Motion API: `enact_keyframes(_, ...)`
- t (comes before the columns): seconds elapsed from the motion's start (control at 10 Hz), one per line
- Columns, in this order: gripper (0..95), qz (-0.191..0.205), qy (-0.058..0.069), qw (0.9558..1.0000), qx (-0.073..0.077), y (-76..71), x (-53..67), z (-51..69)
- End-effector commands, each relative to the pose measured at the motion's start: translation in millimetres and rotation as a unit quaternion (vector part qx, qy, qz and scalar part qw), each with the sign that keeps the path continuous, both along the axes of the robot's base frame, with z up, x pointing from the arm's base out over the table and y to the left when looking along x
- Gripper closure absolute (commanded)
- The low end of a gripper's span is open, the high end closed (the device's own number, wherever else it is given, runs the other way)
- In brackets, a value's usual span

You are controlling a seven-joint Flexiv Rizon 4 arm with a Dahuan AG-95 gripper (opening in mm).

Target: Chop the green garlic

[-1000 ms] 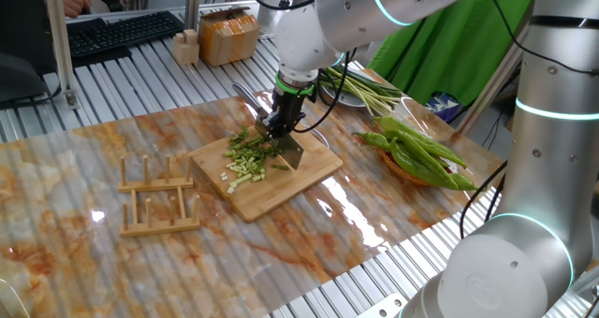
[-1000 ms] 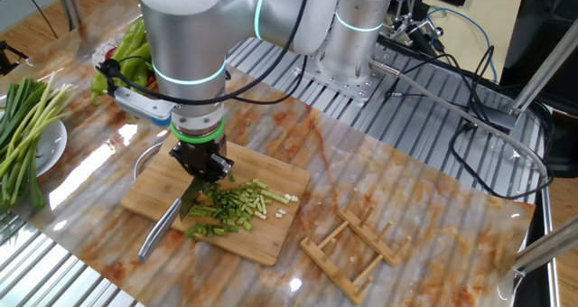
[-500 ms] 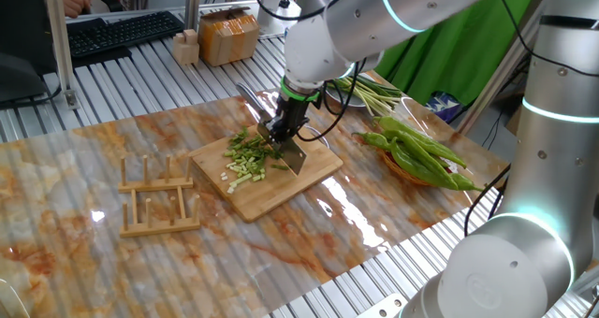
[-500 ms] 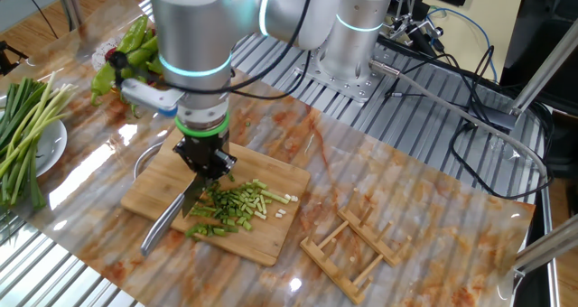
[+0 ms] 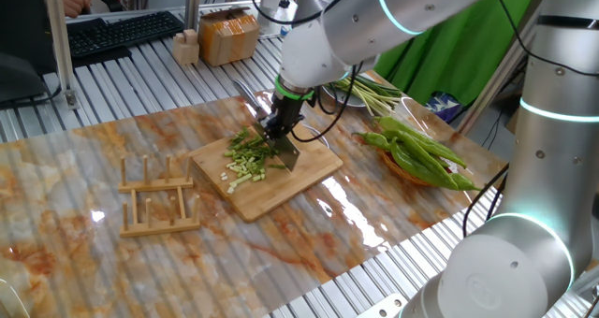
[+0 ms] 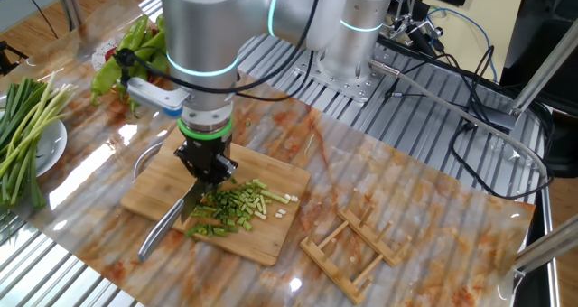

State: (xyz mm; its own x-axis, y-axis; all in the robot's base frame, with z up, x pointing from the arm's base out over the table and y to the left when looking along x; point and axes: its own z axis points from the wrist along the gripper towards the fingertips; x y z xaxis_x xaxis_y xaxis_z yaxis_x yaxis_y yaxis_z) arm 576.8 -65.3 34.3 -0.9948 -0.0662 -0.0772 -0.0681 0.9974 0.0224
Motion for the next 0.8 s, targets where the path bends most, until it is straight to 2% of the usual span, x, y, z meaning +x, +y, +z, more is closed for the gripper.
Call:
enact_keyframes(0.1,95.0,0.002,-0.001,1.0,0.0,1.5,-4.6,-14.5)
enact_keyframes(0.3,95.0,0.001,0.0,1.0,0.001,1.6,-6.2,-14.9)
enact_keyframes(0.5,95.0,0.002,0.011,0.9999,0.0,1.4,-5.7,-14.4)
enact_keyframes(0.7,95.0,-0.001,0.014,0.9999,-0.002,2.1,-9.0,-23.9)
enact_keyframes(0.8,95.0,-0.002,0.018,0.9998,-0.001,2.2,-9.1,-21.8)
